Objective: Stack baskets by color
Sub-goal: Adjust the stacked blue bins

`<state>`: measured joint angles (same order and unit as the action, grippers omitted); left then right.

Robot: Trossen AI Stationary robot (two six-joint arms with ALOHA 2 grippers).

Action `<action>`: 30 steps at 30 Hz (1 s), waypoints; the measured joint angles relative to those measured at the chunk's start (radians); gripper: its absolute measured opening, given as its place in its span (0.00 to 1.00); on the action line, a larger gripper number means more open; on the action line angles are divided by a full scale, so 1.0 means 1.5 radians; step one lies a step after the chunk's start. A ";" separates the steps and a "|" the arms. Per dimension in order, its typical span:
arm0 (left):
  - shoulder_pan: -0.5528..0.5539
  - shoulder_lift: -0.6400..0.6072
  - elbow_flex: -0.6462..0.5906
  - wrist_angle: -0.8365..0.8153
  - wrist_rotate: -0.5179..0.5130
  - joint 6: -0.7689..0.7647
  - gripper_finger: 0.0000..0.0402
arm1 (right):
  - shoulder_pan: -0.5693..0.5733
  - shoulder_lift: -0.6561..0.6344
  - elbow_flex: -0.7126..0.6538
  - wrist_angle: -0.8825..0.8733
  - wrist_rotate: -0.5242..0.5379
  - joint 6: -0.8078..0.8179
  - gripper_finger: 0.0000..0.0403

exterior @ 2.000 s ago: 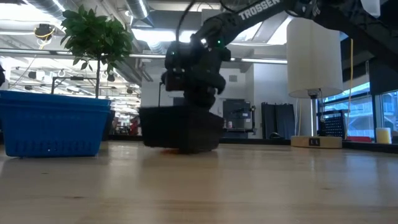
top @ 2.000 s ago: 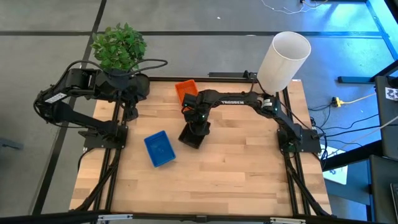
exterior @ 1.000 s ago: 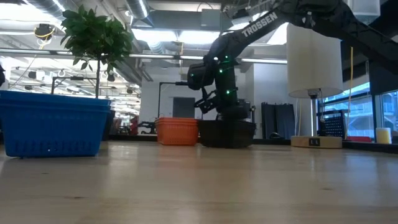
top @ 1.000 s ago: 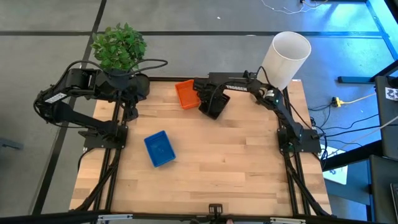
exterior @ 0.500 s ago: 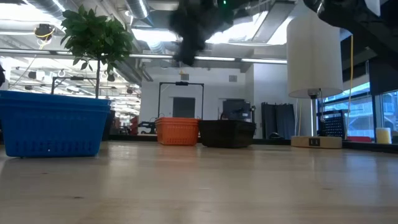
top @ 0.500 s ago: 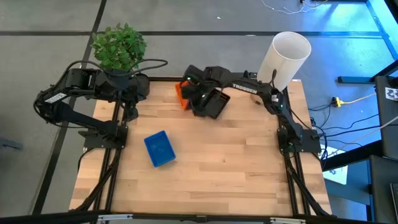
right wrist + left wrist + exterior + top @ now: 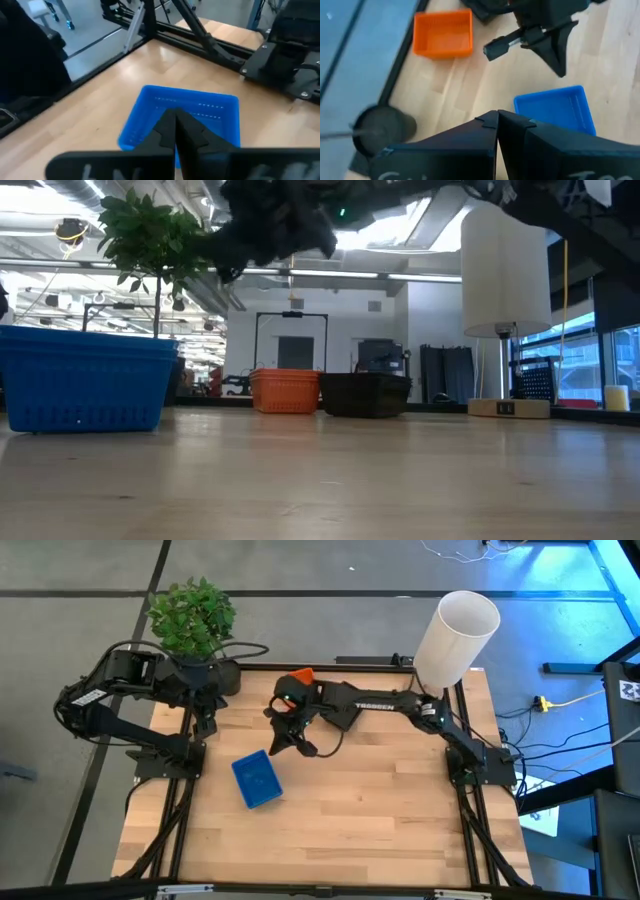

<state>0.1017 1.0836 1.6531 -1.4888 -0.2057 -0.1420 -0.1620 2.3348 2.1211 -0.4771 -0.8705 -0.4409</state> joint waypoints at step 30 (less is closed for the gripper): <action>0.000 -0.003 0.000 -0.044 0.039 -0.091 0.00 | 0.063 0.099 -0.008 0.005 0.201 -0.008 0.00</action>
<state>0.1020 1.0790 1.6531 -1.5543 -0.1474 -0.2790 -0.0669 2.4838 2.1086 -0.4693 -0.5688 -0.4526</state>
